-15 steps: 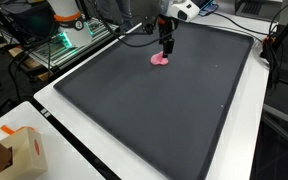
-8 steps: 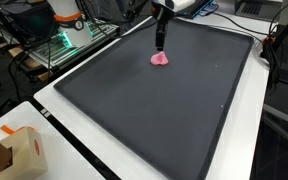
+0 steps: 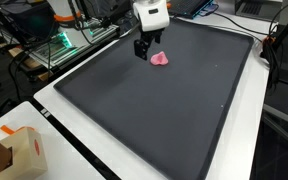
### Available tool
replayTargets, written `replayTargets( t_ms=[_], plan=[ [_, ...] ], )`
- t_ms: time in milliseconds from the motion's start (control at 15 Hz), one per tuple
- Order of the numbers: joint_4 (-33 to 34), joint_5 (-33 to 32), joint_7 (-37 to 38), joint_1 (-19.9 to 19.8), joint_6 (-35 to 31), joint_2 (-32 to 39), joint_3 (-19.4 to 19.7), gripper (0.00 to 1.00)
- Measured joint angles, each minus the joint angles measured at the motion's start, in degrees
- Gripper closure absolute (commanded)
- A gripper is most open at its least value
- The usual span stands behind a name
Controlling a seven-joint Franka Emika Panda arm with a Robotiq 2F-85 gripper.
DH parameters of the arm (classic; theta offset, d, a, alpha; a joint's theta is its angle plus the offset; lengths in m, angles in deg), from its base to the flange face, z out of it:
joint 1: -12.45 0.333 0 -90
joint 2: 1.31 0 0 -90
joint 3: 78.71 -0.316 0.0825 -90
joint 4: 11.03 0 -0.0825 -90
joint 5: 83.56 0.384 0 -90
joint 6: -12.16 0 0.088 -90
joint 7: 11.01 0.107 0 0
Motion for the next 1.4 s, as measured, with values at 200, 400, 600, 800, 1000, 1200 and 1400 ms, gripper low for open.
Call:
replayTargets(
  t_ms=[200,400,600,800,1000,1200,1400],
  plan=[
    [0.0,0.8,5.9,-0.5,1.2,1.4,1.3,0.00],
    [0.1,2.6,11.3,-0.8,3.5,2.9,2.2,0.00],
    [0.3,5.4,16.3,-1.2,5.8,4.2,2.7,0.00],
    [0.5,9.5,20.6,-1.5,7.0,5.7,2.9,0.00],
    [1.2,13.6,25.2,-1.7,8.6,7.7,3.0,0.00],
    [2.1,17.0,30.1,-2.0,10.3,9.7,3.1,0.00],
    [2.9,20.2,33.8,-2.1,11.2,11.1,3.5,0.00]
  ],
)
